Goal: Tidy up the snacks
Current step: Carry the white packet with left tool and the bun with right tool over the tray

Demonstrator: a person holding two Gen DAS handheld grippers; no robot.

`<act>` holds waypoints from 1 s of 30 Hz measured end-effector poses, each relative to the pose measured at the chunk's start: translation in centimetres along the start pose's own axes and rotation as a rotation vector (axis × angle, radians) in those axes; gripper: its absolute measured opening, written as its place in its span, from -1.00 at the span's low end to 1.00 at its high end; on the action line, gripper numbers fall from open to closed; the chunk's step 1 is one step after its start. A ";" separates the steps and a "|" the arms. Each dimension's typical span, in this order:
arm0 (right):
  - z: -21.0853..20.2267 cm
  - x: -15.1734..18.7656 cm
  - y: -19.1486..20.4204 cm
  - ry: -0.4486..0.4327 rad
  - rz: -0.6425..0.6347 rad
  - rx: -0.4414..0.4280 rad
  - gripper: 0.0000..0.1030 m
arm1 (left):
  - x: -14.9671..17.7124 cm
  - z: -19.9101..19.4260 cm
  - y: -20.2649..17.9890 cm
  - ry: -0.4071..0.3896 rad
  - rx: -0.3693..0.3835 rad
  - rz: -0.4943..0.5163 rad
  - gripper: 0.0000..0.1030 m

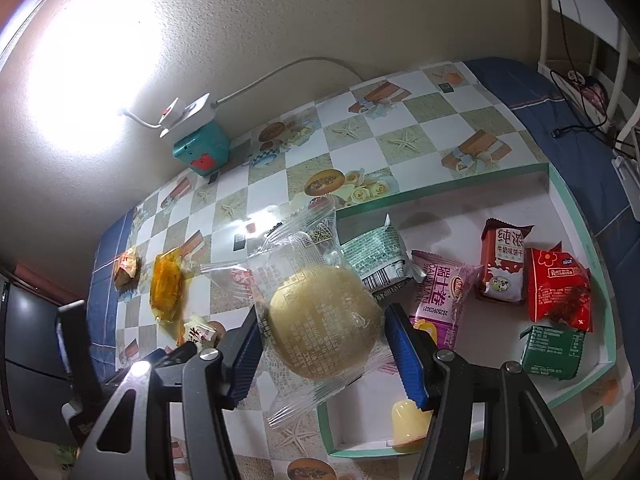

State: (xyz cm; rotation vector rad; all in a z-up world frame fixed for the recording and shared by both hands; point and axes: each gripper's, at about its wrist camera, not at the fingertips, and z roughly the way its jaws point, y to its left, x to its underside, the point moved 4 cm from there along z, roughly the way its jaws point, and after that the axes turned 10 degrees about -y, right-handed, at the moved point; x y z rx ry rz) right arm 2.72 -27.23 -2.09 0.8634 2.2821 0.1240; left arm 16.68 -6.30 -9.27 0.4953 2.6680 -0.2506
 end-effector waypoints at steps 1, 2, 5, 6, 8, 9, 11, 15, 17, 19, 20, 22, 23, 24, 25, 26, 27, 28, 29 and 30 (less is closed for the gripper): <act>0.0 0.0 0.0 0.001 0.002 0.000 0.21 | 0.0 0.3 -0.2 0.006 -0.003 0.011 0.32; 0.1 0.0 -0.1 0.003 0.006 -0.002 0.21 | 0.0 0.5 -0.4 0.008 -0.008 0.014 0.32; 0.3 0.0 -0.3 0.010 0.015 -0.006 0.21 | 0.0 1.2 -0.5 0.016 -0.045 0.041 0.32; 0.4 0.1 -0.4 0.012 0.018 -0.005 0.21 | 0.0 1.5 -0.3 0.017 -0.066 0.051 0.32; 0.5 0.1 -0.6 0.014 0.024 -0.004 0.21 | 0.1 1.9 -0.1 0.023 -0.080 0.048 0.32; 0.4 0.1 -0.6 0.014 0.026 -0.003 0.21 | 0.1 2.0 0.1 0.020 -0.080 0.037 0.32; 0.5 0.1 -0.7 0.014 0.029 -0.002 0.21 | 0.1 2.0 0.3 0.017 -0.080 0.024 0.32; 0.5 0.1 -0.7 0.014 0.031 -0.001 0.21 | 0.2 2.0 0.8 0.017 -0.064 -0.002 0.24; 0.5 0.1 -0.7 0.014 0.032 -0.001 0.21 | 0.3 1.9 0.9 0.013 -0.064 -0.006 0.23; 0.4 0.1 -0.8 0.013 0.033 0.000 0.21 | 0.3 2.0 1.1 0.005 -0.068 -0.011 0.23; 0.4 0.0 -0.9 0.013 0.034 0.001 0.21 | 0.3 2.0 1.0 0.001 -0.070 -0.012 0.23; 0.5 0.1 -0.9 0.015 0.034 0.002 0.21 | 0.7 2.4 0.7 -0.006 -0.083 -0.011 0.23; 0.5 0.1 -0.9 0.016 0.035 0.002 0.21 | 1.0 2.6 0.7 0.002 -0.092 -0.015 0.23; 0.5 0.1 -0.9 0.017 0.035 0.003 0.21 | 1.2 3.0 0.7 0.012 -0.100 -0.021 0.23; 0.5 0.1 -0.9 0.019 0.035 0.004 0.21 | 1.2 3.0 0.7 -0.003 -0.106 -0.017 0.23; 0.6 0.1 -0.9 0.019 0.035 0.005 0.21 | 1.1 3.1 0.7 -0.002 -0.106 -0.017 0.23; 0.6 0.1 -1.0 0.020 0.036 0.005 0.21 | 1.1 3.1 0.8 0.000 -0.105 -0.026 0.21; 0.6 0.1 -1.0 0.020 0.037 0.006 0.21 | 1.1 3.1 0.9 -0.003 -0.106 -0.031 0.20; 0.7 0.1 -1.0 0.021 0.036 0.006 0.21 | 1.1 3.1 0.9 -0.004 -0.107 -0.032 0.20; 0.7 0.1 -1.0 0.021 0.036 0.006 0.21 | 1.1 3.1 1.0 -0.005 -0.108 -0.032 0.20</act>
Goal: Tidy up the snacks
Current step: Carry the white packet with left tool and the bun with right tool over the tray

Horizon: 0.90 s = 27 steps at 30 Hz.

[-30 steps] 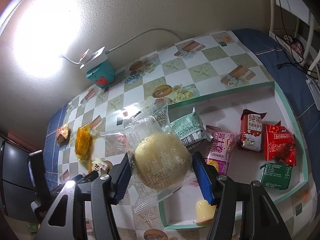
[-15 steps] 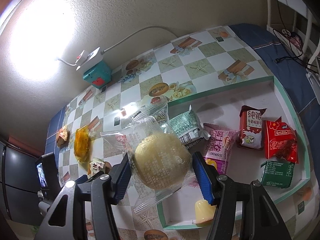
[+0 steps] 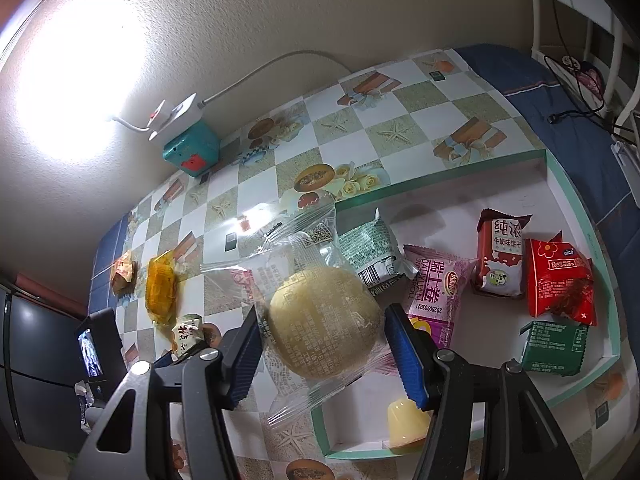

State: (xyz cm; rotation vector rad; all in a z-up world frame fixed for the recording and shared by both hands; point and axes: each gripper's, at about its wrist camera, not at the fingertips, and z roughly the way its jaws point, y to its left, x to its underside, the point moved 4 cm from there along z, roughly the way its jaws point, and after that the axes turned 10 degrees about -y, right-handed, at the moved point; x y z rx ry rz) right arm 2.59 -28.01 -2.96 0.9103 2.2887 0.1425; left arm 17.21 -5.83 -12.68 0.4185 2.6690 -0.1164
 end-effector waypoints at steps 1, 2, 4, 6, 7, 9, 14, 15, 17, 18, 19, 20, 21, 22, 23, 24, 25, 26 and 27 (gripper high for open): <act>0.0 0.0 0.0 0.001 0.000 0.000 0.21 | 0.0 0.0 0.0 0.000 0.000 -0.001 0.20; 0.0 0.0 0.0 0.001 0.000 0.000 0.21 | -0.1 0.1 0.1 0.001 -0.002 -0.002 0.19; 0.0 0.0 0.0 0.001 -0.001 0.000 0.21 | -0.2 -0.1 0.5 0.017 0.003 -0.036 0.12; 0.0 0.0 0.0 -0.002 0.002 -0.001 0.21 | -0.6 -0.6 1.2 0.027 0.053 -0.119 0.06; 0.0 0.0 -0.1 -0.004 0.003 -0.001 0.21 | -0.8 -1.1 1.4 0.017 0.079 -0.146 0.06; -0.1 -0.1 -0.2 -0.009 0.008 -0.002 0.21 | -1.3 -1.9 1.6 -0.003 0.084 -0.152 0.06; -0.7 -0.5 -0.7 -0.022 0.022 -0.008 0.21 | -2.6 -4.7 1.8 -0.061 0.117 -0.181 0.06; -0.9 -0.7 -0.8 -0.029 0.027 -0.009 0.21 | -2.9 -5.4 1.8 -0.078 0.127 -0.185 0.06; -1.3 -1.0 -1.1 -0.039 0.034 -0.010 0.21 | -3.5 -7.0 1.6 -0.116 0.125 -0.171 0.06; -1.5 -1.2 -1.4 -0.047 0.041 -0.010 0.21 | -4.0 -7.6 1.5 -0.133 0.126 -0.164 0.06; -1.7 -1.3 -1.5 -0.051 0.045 -0.011 0.21 | -4.2 -8.4 1.4 -0.150 0.133 -0.163 0.06; -1.9 -1.4 -1.8 -0.055 0.052 -0.012 0.21 | -4.5 -9.3 1.3 -0.166 0.151 -0.170 0.06; -2.2 -1.7 -2.1 -0.064 0.064 -0.013 0.21 | -5.0 -9.7 1.3 -0.178 0.166 -0.175 0.06; -2.6 -1.9 -2.5 -0.075 0.072 -0.012 0.21 | -5.3 -10.7 1.2 -0.202 0.185 -0.178 0.06; -2.9 -2.1 -2.8 -0.084 0.078 -0.010 0.21 | -5.7 -11.3 1.0 -0.216 0.190 -0.176 0.06; -3.5 -2.5 -3.3 -0.103 0.087 -0.001 0.21 | -6.1 -11.8 0.7 -0.237 0.192 -0.171 0.06; -3.9 -2.8 -3.7 -0.120 0.093 0.009 0.21 | -6.5 -12.6 0.4 -0.261 0.193 -0.164 0.06; -4.3 -3.0 -4.0 -0.131 0.097 0.015 0.21 | -6.9 -13.5 0.2 -0.283 0.198 -0.160 0.06; -5.0 -3.3 -4.5 -0.152 0.104 0.025 0.21 | -6.9 -14.2 0.3 -0.296 0.205 -0.159 0.06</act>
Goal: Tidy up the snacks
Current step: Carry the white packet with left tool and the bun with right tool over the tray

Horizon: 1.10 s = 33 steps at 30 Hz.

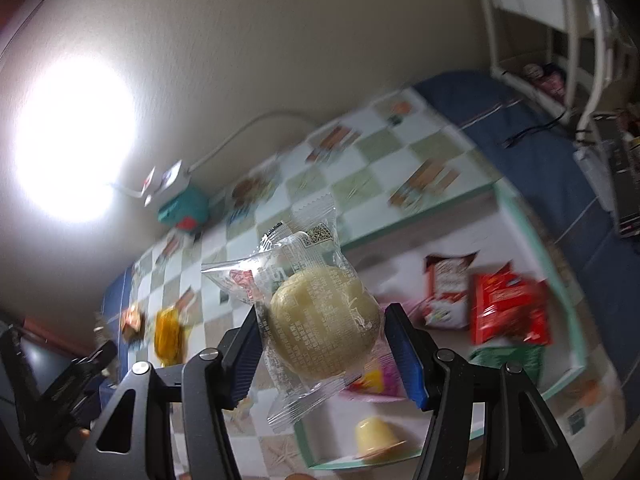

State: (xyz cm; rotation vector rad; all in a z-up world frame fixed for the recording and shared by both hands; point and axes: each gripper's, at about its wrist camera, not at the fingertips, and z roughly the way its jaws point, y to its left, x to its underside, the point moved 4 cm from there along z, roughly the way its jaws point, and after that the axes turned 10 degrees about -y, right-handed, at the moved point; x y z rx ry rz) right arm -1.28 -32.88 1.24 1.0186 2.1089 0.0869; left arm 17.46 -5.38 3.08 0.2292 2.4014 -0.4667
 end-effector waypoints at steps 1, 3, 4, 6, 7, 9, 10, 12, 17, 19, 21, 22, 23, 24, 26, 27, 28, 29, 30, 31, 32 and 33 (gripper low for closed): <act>-0.5 -0.4 -0.5 -0.016 0.007 0.007 0.21 | -0.3 -0.6 -0.4 -0.016 0.015 0.001 0.06; -1.4 -1.2 -1.5 -0.049 0.022 0.023 0.21 | -0.6 -1.6 -1.1 -0.039 0.039 0.002 0.06; -2.0 -1.8 -2.0 -0.066 0.029 0.037 0.21 | -0.7 -2.1 -1.6 -0.050 0.051 0.006 0.06; -3.0 -2.8 -3.1 -0.101 0.041 0.074 0.22 | -1.0 -2.7 -2.6 -0.068 0.067 0.022 0.06; -3.5 -3.3 -3.7 -0.114 0.047 0.089 0.22 | -1.0 -2.9 -3.1 -0.071 0.074 0.030 0.06; -4.5 -4.2 -4.7 -0.145 0.059 0.121 0.22 | -0.9 -3.1 -4.3 -0.069 0.095 0.041 0.06; -4.9 -4.5 -5.2 -0.156 0.064 0.132 0.22 | -0.8 -3.3 -5.0 -0.067 0.108 0.047 0.06; -5.4 -5.0 -5.7 -0.170 0.070 0.148 0.22 | -0.6 -3.5 -6.2 -0.064 0.125 0.062 0.06; -6.3 -6.0 -7.3 -0.210 0.074 0.225 0.22 | 0.6 -3.9 -9.8 -0.064 0.139 0.150 0.07; -6.3 -6.2 -8.0 -0.213 0.078 0.246 0.22 | 1.4 -3.6 -11.3 -0.044 0.151 0.182 0.07; -6.0 -6.2 -8.8 -0.205 0.091 0.255 0.22 | 2.3 -3.1 -12.7 -0.022 0.167 0.212 0.07; -5.9 -6.1 -9.1 -0.201 0.098 0.257 0.22 | 2.6 -2.9 -13.2 -0.012 0.173 0.224 0.07; -5.8 -6.0 -9.5 -0.196 0.106 0.259 0.22 | 3.1 -2.6 -13.8 -0.001 0.179 0.238 0.07; -5.6 -6.0 -10.0 -0.188 0.114 0.264 0.23 | 3.7 -2.2 -14.5 0.015 0.182 0.258 0.07; -5.3 -6.0 -10.4 -0.179 0.117 0.273 0.23 | 4.9 -1.4 -15.3 0.046 0.177 0.283 0.07; -5.1 -6.0 -10.7 -0.172 0.118 0.277 0.23 | 5.7 -0.7 -15.8 0.075 0.173 0.297 0.07; -4.9 -5.9 -10.9 -0.166 0.121 0.278 0.24 | 6.5 -0.1 -16.1 0.101 0.176 0.304 0.07; -4.7 -5.8 -11.1 -0.159 0.125 0.276 0.24 | 7.1 0.3 -16.4 0.119 0.181 0.309 0.07; -4.5 -5.8 -11.1 -0.153 0.129 0.276 0.24 | 7.9 1.0 -16.7 0.149 0.187 0.315 0.07; -4.3 -5.7 -11.3 -0.148 0.129 0.276 0.24 | 8.7 1.5 -17.0 0.170 0.186 0.322 0.07; -4.0 -5.6 -11.2 -0.141 0.129 0.275 0.24 | 9.2 1.9 -17.1 0.184 0.180 0.329 0.07; -3.7 -5.4 -11.2 -0.132 0.130 0.269 0.24 | 9.9 2.4 -17.3 0.202 0.167 0.340 0.07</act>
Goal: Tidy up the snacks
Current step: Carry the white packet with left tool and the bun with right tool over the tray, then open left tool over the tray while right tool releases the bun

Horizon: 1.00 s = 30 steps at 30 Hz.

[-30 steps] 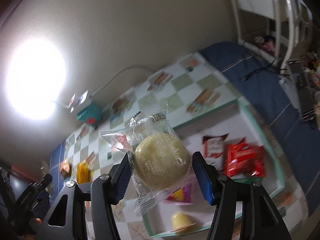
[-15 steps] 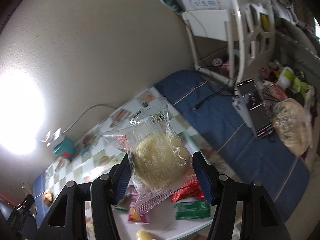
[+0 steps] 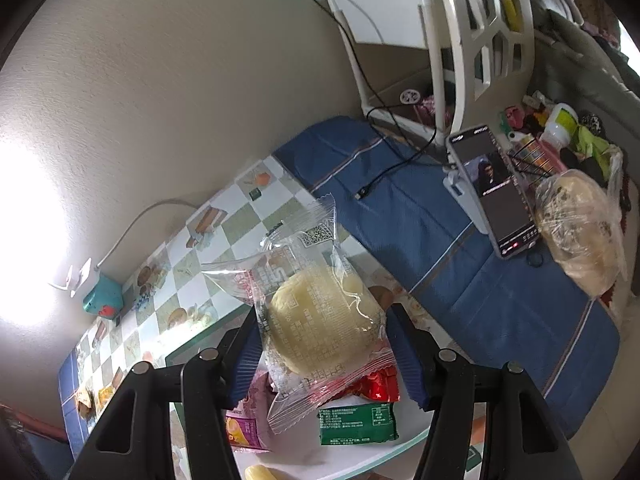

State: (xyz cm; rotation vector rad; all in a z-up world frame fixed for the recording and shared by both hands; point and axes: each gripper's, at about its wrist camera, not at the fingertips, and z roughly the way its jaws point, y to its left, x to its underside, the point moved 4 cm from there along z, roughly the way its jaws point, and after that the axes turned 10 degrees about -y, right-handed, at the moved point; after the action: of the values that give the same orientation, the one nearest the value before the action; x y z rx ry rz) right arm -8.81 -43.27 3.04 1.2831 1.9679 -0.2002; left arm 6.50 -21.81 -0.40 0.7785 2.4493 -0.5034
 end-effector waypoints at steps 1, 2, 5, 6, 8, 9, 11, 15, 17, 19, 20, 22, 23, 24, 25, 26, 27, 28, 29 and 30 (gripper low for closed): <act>0.3 0.2 0.1 0.009 -0.002 -0.004 0.24 | 0.7 0.9 -0.2 0.026 -0.010 0.011 0.07; 0.7 0.3 0.2 0.017 -0.004 -0.007 0.24 | 1.0 1.4 -0.4 0.040 -0.013 0.016 0.07; 1.7 1.1 0.4 0.054 -0.009 -0.013 0.24 | 2.4 3.1 -0.6 0.103 -0.020 0.015 0.07; 2.1 1.4 0.5 0.069 -0.014 -0.011 0.25 | 2.8 3.5 -0.6 0.118 -0.018 0.013 0.07; 2.9 2.2 0.8 0.099 -0.031 -0.003 0.25 | 3.5 4.3 -0.7 0.146 -0.019 0.011 0.07; 3.3 2.5 1.0 0.114 -0.045 0.001 0.25 | 3.8 4.6 -0.7 0.158 -0.020 0.009 0.07; 4.1 3.4 1.7 0.148 -0.079 -0.001 0.25 | 4.2 5.0 -0.7 0.174 -0.025 0.009 0.07; 5.4 5.1 2.7 0.205 -0.129 -0.005 0.25 | 4.6 5.3 -0.8 0.191 -0.028 0.017 0.07; 5.9 6.0 3.1 0.234 -0.153 -0.005 0.25 | 4.6 5.4 -0.7 0.199 -0.026 0.012 0.08; 6.1 6.4 3.3 0.251 -0.166 -0.009 0.25 | 4.8 5.4 -0.6 0.216 -0.025 0.004 0.09; 6.1 6.4 3.4 0.252 -0.171 -0.009 0.26 | 4.9 5.6 -0.5 0.228 -0.024 0.003 0.09; 6.1 6.5 3.7 0.251 -0.184 -0.011 0.38 | 4.9 5.7 -0.5 0.233 -0.026 0.000 0.10; 6.0 6.5 3.8 0.249 -0.190 -0.010 0.40 | 4.9 5.7 -0.5 0.234 -0.025 0.000 0.10; 5.9 6.5 3.9 0.246 -0.195 -0.008 0.41 | 4.8 5.6 -0.4 0.233 -0.020 -0.002 0.10; 5.8 6.4 4.0 0.243 -0.198 -0.008 0.41 | 4.7 5.5 -0.4 0.229 -0.017 -0.005 0.10; 5.7 6.4 4.1 0.241 -0.201 -0.009 0.41 | 4.4 5.3 -0.3 0.223 -0.015 -0.008 0.11; 5.6 6.3 4.2 0.239 -0.204 -0.009 0.41 | 4.2 5.0 -0.1 0.215 -0.014 -0.011 0.13; 5.6 6.2 4.3 0.237 -0.207 -0.008 0.41 | 3.9 4.6 0.1 0.204 -0.013 -0.017 0.21; 5.5 6.2 4.4 0.233 -0.213 -0.007 0.42 | 3.6 4.4 0.4 0.194 -0.012 -0.024 0.26; 5.4 6.1 4.6 0.230 -0.218 -0.007 0.45 | 3.3 4.1 0.7 0.184 -0.013 -0.035 0.30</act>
State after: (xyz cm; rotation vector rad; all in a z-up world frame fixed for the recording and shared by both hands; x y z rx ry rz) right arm -3.47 -39.40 -3.59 1.1267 2.3046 -0.1570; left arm 6.11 -21.84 -5.68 0.8103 2.6366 -0.4460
